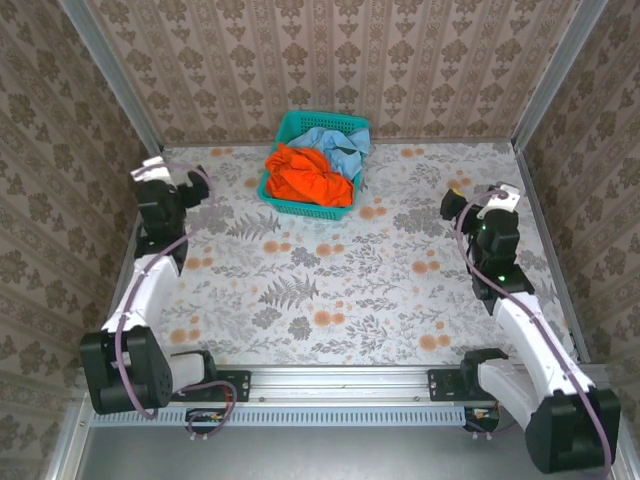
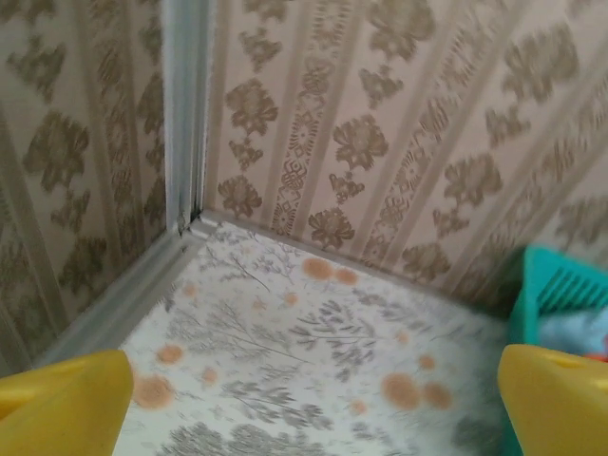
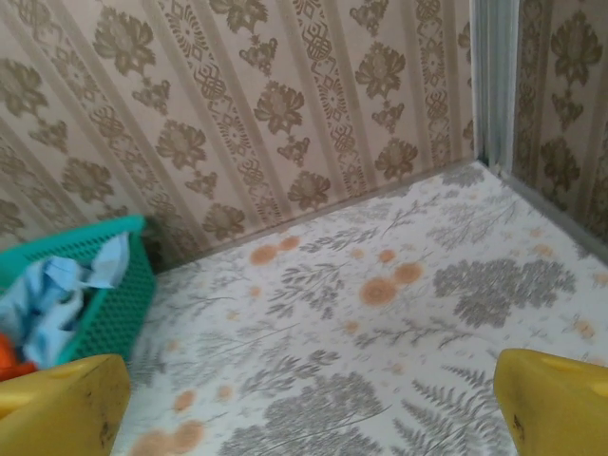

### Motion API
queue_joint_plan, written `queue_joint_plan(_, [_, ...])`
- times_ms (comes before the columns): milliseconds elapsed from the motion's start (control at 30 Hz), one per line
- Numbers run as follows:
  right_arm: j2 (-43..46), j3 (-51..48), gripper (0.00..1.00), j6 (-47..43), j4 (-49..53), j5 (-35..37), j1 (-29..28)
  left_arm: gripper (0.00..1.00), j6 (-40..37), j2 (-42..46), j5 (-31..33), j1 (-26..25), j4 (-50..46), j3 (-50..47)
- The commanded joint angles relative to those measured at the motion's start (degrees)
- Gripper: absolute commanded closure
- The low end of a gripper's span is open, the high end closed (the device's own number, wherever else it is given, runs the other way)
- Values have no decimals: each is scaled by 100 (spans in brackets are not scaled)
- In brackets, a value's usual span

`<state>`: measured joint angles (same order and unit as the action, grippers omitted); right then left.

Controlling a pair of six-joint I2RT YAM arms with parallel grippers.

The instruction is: Fold and stack the t-shirts

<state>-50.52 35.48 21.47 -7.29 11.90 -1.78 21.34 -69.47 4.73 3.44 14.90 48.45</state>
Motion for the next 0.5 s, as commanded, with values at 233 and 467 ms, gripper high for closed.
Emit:
queue_joint_plan(233, [-912, 1109, 0, 1466, 2426, -1307, -1246, 0, 1757, -1873, 21, -1338, -1934, 2188])
queue_joint_plan(467, [-1687, 2014, 1, 981, 3776, -1360, -2075, 0, 1585, -3664, -372, -2355, -4080, 4599])
